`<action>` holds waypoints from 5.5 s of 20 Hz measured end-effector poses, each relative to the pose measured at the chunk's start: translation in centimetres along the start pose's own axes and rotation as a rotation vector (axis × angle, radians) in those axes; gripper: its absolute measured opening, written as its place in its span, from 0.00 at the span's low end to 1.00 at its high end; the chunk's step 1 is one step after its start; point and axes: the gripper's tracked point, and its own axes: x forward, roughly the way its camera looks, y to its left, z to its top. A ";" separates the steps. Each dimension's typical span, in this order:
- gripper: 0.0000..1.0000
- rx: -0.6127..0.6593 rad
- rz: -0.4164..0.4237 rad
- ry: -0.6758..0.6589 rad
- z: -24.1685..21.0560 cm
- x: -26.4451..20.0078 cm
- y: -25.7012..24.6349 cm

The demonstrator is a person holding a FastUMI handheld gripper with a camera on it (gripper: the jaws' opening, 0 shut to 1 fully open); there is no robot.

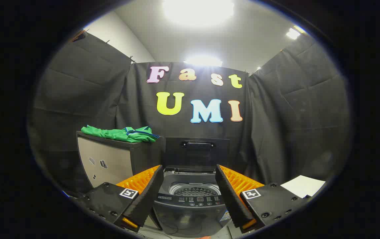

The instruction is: Put the clothes into the washing machine and then close the washing machine lid.

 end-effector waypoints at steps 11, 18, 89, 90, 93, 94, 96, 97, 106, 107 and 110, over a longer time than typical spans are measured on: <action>0.98 -0.003 0.000 -0.007 0.4 0.5 -0.4; 0.98 -0.014 0.009 -0.005 0.6 0.8 -0.3; 0.98 -0.121 0.486 0.771 8.1 36.1 32.4; 0.98 -0.117 0.485 0.798 7.2 35.8 32.7; 0.98 -0.087 0.489 0.866 5.2 34.9 33.8; 0.98 -0.090 0.488 0.875 4.7 34.6 33.9; 0.98 -0.111 0.486 0.887 3.9 34.2 33.9; 0.98 -0.118 0.487 0.896 3.4 34.0 33.9; 0.99 -0.161 0.513 0.855 2.5 33.4 34.4; 0.99 -0.153 0.508 0.848 2.5 33.4 34.3; 0.99 -0.141 0.506 0.818 2.5 33.4 34.4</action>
